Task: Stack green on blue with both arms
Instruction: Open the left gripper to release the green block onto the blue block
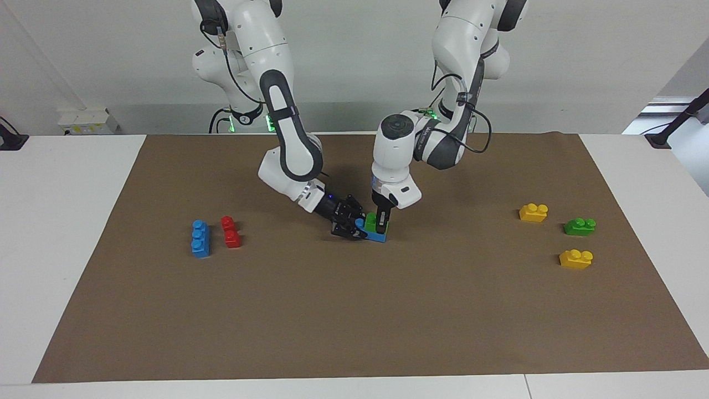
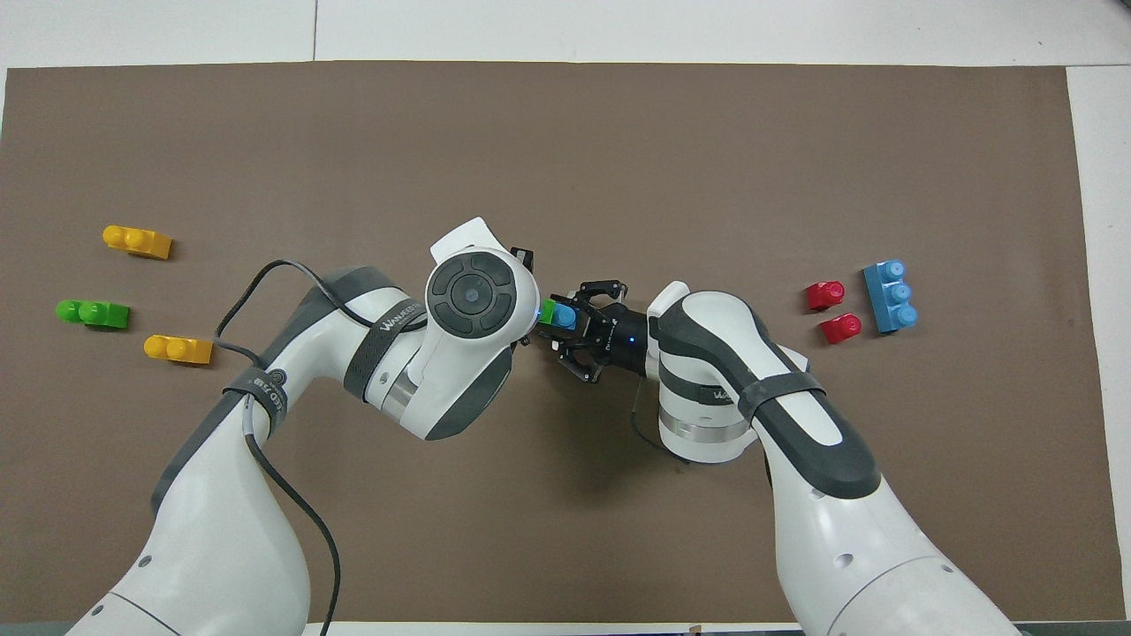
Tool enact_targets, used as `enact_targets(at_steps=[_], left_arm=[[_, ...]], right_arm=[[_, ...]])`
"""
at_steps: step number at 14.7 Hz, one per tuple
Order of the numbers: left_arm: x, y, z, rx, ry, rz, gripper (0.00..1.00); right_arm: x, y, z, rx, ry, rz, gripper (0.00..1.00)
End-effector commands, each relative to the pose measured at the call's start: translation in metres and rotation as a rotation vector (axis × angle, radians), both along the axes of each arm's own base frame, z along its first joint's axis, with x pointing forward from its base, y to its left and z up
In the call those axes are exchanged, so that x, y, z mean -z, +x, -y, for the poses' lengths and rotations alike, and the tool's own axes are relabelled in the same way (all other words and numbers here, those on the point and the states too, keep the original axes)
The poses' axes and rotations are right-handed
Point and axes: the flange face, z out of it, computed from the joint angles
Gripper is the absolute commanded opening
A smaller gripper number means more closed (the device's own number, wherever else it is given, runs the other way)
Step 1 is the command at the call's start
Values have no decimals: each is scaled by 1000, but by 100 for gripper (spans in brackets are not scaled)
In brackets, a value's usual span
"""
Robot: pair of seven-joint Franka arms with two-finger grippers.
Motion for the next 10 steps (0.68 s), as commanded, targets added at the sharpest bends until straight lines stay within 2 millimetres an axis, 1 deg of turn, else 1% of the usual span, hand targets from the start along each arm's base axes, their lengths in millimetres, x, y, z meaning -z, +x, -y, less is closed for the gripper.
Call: enact_targets(at_steps=[1, 4, 9, 10], left_arm=[[10, 2, -4, -18, 11, 5, 100], [-1, 6, -11, -25, 15, 9, 100], [-30, 14, -31, -55, 22, 19, 100], [-36, 14, -34, -58, 24, 20, 100]], right_arm=[[0, -4, 0, 20, 21, -20, 100], [-3, -2, 0, 21, 23, -16, 100], [-12, -1, 1, 22, 34, -6, 100], [-17, -1, 0, 23, 38, -1, 100]])
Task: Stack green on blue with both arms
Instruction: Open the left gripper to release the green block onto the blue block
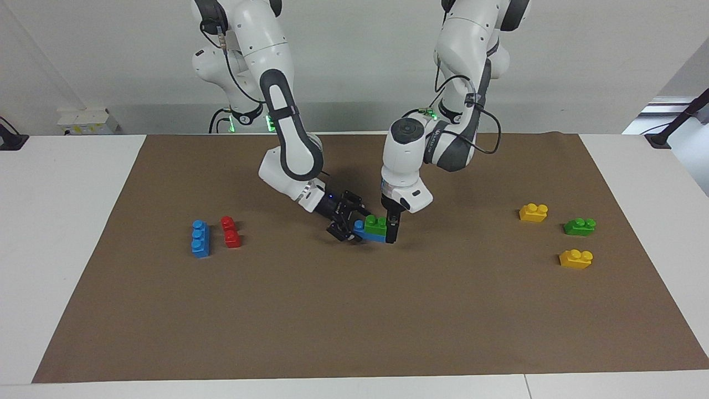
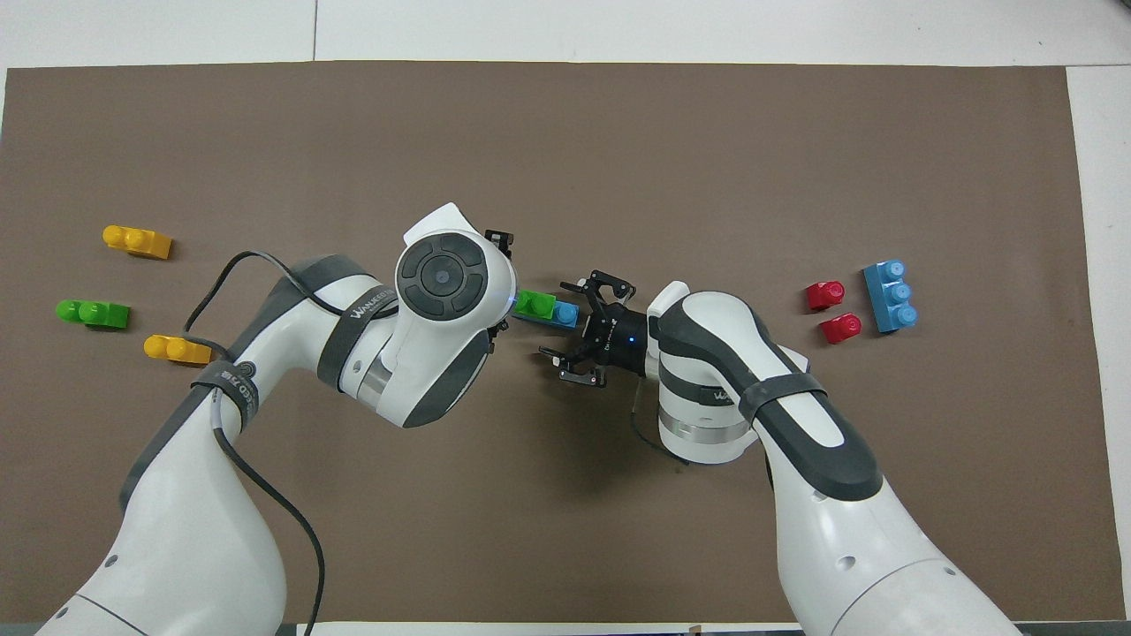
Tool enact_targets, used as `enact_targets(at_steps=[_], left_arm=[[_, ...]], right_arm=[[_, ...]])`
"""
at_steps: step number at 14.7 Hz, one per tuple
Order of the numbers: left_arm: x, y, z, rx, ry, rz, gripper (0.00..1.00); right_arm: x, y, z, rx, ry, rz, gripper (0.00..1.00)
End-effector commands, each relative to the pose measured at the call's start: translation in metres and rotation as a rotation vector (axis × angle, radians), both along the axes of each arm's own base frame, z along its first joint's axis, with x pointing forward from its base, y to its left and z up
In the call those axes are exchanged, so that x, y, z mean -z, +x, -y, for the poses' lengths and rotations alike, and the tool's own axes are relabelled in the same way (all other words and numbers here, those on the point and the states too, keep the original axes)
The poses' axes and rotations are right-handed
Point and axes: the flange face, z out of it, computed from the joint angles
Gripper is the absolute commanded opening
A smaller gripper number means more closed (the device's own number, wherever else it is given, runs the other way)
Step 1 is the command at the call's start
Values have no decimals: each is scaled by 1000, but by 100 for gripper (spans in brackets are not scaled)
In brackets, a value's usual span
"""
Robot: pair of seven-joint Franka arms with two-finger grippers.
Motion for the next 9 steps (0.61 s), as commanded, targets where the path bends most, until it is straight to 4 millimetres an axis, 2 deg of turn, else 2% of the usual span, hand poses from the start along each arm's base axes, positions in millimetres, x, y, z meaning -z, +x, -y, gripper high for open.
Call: enact_targets(at_steps=[1, 3, 5, 9], left_arm=[[-23, -2, -12, -8, 23, 7, 100], [-34, -3, -15, -13, 23, 14, 100], [-41, 3, -27, -34, 26, 15, 100], [-55, 9, -38, -31, 47, -3, 100]], right_arm=[[-17, -2, 0, 27, 38, -6, 100], [-23, -2, 0, 33, 47, -11, 100], [-38, -1, -1, 47, 68, -12, 100], [-64, -2, 1, 73, 83, -7, 100]])
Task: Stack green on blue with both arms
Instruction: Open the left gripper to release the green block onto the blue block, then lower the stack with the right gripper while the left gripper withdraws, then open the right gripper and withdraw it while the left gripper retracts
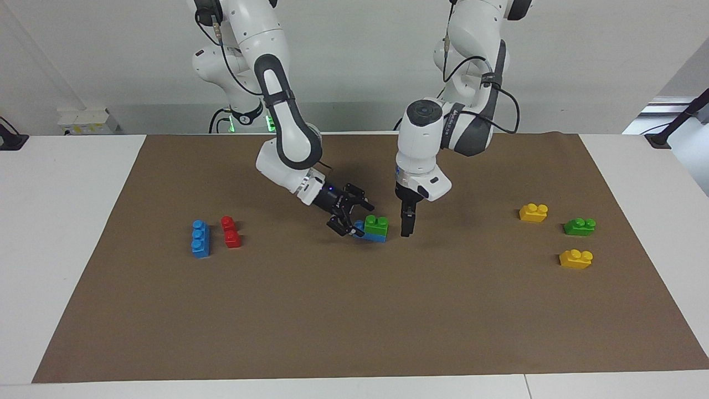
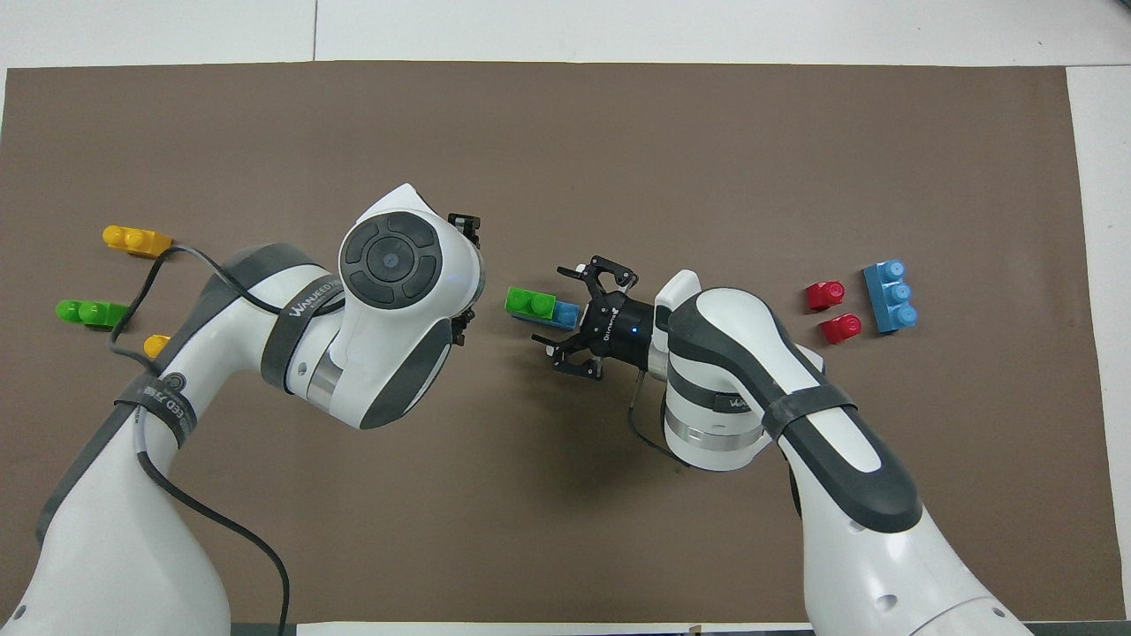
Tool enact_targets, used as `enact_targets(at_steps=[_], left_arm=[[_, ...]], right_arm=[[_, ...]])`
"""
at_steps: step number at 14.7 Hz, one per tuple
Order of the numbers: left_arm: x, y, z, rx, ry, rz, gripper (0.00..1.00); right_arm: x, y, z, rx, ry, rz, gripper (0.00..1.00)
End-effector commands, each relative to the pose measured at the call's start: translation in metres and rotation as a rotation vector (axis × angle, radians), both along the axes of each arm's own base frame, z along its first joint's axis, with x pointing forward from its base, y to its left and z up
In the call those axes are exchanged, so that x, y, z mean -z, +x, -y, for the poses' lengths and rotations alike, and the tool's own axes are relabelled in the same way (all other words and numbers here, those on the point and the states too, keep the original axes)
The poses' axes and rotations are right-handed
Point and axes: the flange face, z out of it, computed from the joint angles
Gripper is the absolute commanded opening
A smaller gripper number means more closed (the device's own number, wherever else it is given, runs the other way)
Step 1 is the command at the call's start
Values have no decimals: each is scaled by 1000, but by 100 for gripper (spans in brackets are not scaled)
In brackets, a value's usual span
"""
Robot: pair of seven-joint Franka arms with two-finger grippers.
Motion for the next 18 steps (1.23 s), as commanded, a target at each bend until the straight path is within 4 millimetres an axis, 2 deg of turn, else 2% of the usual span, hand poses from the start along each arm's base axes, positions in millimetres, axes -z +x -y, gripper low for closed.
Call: enact_targets(at_steps=[1, 4, 7, 9, 11, 13, 15, 18], left_arm=[[-16, 4, -10, 12, 28, -13, 100], [-25, 11, -25, 14, 34, -25, 100], [-33, 15, -37, 21, 41, -32, 100], [-40, 17, -47, 21, 43, -35, 100], [-50, 18, -52, 38, 30, -41, 100], [-61, 22, -72, 58, 14, -63, 100], [-71, 24, -83, 92, 9, -79, 100], [-79, 28, -104, 130, 20, -90, 100]], right_arm=[[-21, -12, 1, 35, 35, -33, 100], [-46, -18, -4, 67, 16, -27, 100], [-61, -16, -5, 76, 21, -25, 100], [-70, -3, 4, 27, -38, 34, 100], [-79, 19, 25, -14, -111, 92, 100], [-84, 30, 41, -40, -162, 98, 100], [-85, 38, 53, -68, -176, 80, 100], [-87, 41, 59, -90, -199, 83, 100]])
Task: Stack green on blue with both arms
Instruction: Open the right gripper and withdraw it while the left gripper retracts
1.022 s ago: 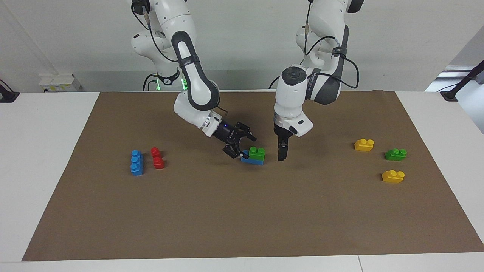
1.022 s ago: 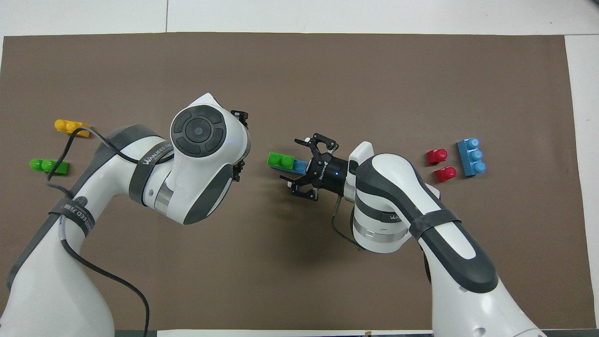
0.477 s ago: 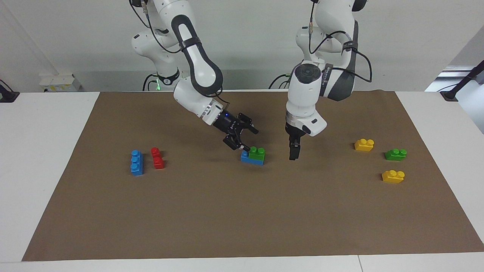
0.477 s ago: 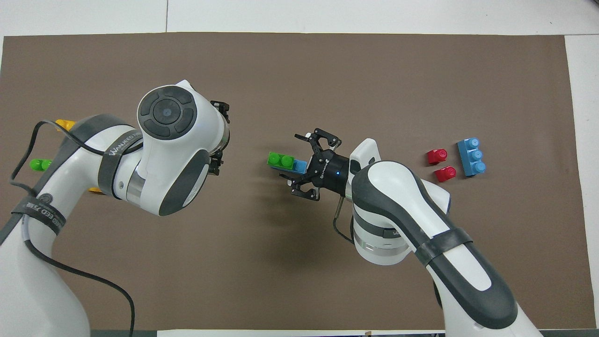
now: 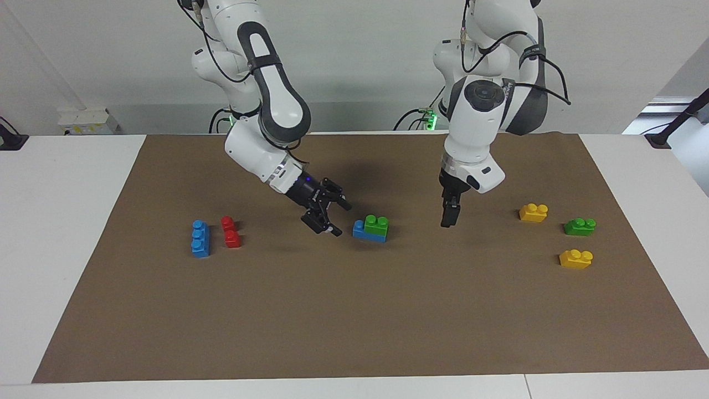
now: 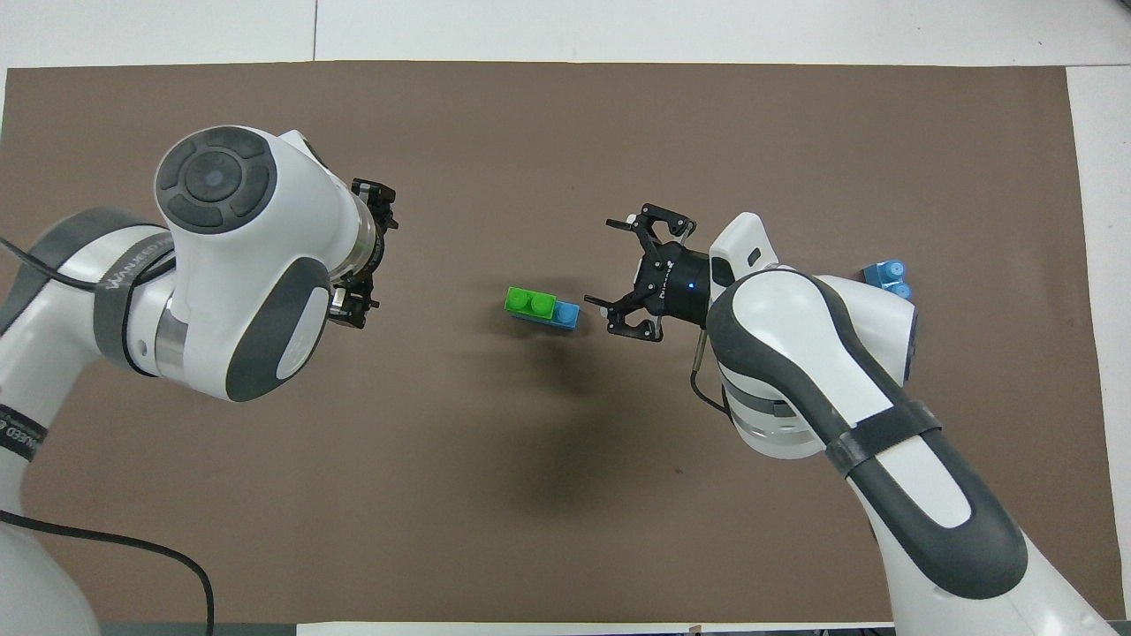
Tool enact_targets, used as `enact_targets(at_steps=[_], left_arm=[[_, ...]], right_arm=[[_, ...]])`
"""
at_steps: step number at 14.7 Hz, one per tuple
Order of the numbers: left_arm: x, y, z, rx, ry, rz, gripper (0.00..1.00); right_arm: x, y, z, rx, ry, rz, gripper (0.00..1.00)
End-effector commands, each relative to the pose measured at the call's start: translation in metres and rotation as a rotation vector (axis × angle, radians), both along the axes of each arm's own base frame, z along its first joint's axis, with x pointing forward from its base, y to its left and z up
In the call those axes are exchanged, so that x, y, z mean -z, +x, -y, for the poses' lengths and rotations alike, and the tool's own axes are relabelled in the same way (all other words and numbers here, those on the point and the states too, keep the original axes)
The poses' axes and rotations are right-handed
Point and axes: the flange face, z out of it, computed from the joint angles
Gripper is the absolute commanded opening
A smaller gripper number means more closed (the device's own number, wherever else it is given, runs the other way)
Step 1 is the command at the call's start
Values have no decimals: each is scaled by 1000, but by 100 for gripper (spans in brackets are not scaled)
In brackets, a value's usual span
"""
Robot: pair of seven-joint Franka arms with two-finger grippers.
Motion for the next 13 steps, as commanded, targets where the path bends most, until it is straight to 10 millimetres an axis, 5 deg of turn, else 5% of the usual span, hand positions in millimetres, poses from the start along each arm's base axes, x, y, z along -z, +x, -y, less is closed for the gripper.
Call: enact_targets(at_steps=[1, 4, 9, 13], left_arm=[[-13, 2, -21, 49, -6, -23, 100], [-21, 3, -43, 121, 7, -34, 100], [-36, 7, -86, 227, 19, -44, 100], [-54, 5, -121, 302, 8, -39, 100]], right_arm=[[-8, 8, 15, -53, -46, 4, 100], [-15, 28, 68, -123, -104, -54, 100], [-65, 53, 133, -156, -264, -172, 100], [-97, 45, 171, -74, -344, -302, 100]])
